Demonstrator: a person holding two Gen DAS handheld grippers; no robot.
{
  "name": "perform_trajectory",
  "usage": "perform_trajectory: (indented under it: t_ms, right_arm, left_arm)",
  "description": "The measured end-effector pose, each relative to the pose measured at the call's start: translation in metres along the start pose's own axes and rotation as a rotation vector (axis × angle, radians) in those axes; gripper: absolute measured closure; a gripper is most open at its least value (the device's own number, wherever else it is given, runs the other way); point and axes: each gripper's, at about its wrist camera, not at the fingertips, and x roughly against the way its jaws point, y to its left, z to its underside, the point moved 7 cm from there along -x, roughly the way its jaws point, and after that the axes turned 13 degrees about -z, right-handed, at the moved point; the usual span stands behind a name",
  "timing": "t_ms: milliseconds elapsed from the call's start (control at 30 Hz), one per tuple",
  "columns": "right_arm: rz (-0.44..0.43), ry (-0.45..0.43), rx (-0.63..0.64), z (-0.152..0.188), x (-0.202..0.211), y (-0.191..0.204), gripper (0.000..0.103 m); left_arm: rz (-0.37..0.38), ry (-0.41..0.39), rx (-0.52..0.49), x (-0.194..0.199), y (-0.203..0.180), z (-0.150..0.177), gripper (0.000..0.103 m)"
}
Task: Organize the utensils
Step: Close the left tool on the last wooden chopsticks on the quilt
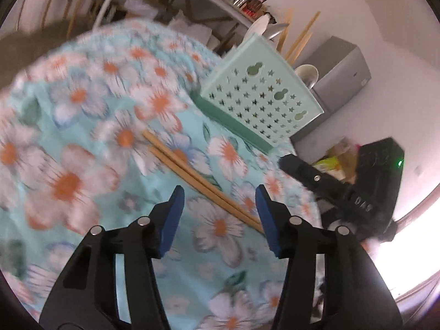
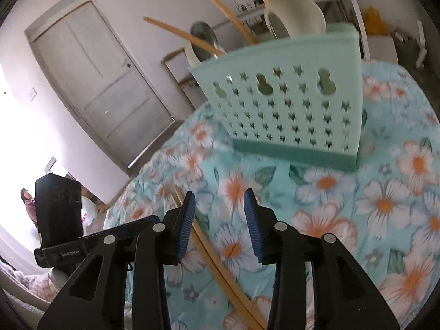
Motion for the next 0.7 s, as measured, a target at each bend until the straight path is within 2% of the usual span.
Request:
perform_trajectory:
  t_ms: [133, 267, 533, 700]
  right_arm:
    - [0.001, 0.009, 0.001, 0.001, -0.003, -0.001, 0.067]
    - [-0.007, 0.016, -0.006, 0.005, -0.008, 0.001, 0.067]
    - [-0.017, 0.032, -0.020, 0.011, -0.017, 0.000, 0.067]
    - [-0.015, 0.035, -0.031, 0.012, -0.020, -0.003, 0.067]
  left_arm:
    - [0.023, 0.051, 0.079, -0.016, 0.005, 0.007, 0.057]
    - [0.045, 0.053, 0.137, -0.022, 0.010, 0.002, 0.061]
    - [0.062, 0.060, 0.264, -0.030, 0.031, -0.005, 0.091]
    - [0.056, 0.049, 0.255, -0.031, 0.033, -0.005, 0.092]
